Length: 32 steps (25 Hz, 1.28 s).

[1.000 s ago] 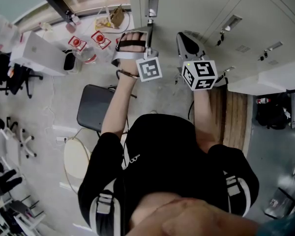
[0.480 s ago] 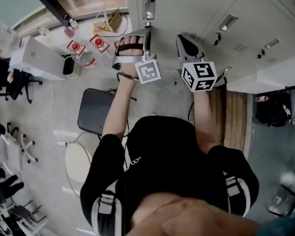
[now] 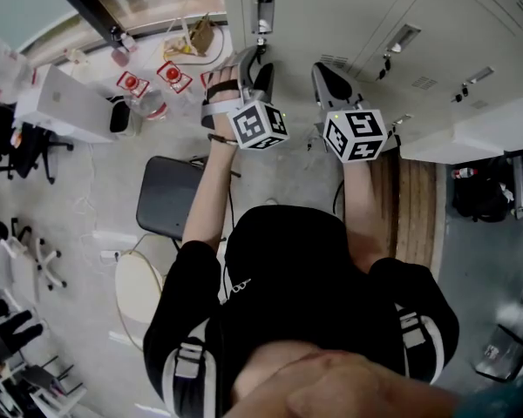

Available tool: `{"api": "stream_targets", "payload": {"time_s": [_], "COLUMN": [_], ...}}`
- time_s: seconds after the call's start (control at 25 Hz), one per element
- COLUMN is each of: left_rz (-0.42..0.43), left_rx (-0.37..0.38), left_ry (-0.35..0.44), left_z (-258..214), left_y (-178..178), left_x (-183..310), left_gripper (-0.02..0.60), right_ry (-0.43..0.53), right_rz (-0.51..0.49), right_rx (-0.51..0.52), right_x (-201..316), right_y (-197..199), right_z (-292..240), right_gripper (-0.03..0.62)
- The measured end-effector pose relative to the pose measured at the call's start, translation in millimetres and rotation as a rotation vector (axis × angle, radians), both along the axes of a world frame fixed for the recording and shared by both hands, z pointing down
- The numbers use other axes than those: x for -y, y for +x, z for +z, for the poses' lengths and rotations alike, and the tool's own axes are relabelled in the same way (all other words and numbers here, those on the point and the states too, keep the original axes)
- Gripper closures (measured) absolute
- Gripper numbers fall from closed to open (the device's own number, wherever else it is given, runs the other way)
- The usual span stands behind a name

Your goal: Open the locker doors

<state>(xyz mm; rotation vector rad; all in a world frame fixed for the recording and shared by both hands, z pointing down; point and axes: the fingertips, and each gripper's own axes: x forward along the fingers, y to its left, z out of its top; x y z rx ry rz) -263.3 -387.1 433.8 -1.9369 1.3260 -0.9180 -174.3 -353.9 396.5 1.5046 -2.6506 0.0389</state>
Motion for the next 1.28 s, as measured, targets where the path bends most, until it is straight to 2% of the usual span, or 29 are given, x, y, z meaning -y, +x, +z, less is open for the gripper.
{"api": "stream_targets", "payload": {"time_s": [0.16,0.52,0.76,0.84,0.96,1.0,1.04,1.28], "left_rz": [0.012,-0.024,-0.043,-0.047,-0.063,-0.066,-0.067,-0.080], "left_rx": [-0.263,-0.588,-0.643,-0.636,-0.548,-0.545,-0.563,-0.644], "left_ry": [-0.046,-0.097,-0.109,-0.090,-0.022,-0.012,-0.014,-0.028], "left_z": [-15,-38,-40,-42,-48,-50,-51,-56], "left_y": [0,-13,-15,-14,-11,-9,-8,-9], "left_x": [-2,5,11,11,11,11,11,15], "left_gripper": [0.362,0.364,0.382,0.431,0.514,0.547,0.571,0.572], "right_ry": [-0.012,-0.017,-0.012,-0.013,-0.015,-0.015,-0.015,-0.020], "right_rz": [-0.004,-0.004,0.002,0.004,0.002,0.002,0.002,0.005], "right_rx": [0.009,0.034,0.032,0.035,0.045,0.046,0.046,0.064], "right_x": [1,1,1,2,4,5,5,9], "right_y": [-1,2,5,6,7,7,7,10], "right_z": [4,2,0,0,-1,-2,-2,-2], "right_gripper": [0.576,0.576,0.576,0.576,0.576,0.576,0.576,0.576]}}
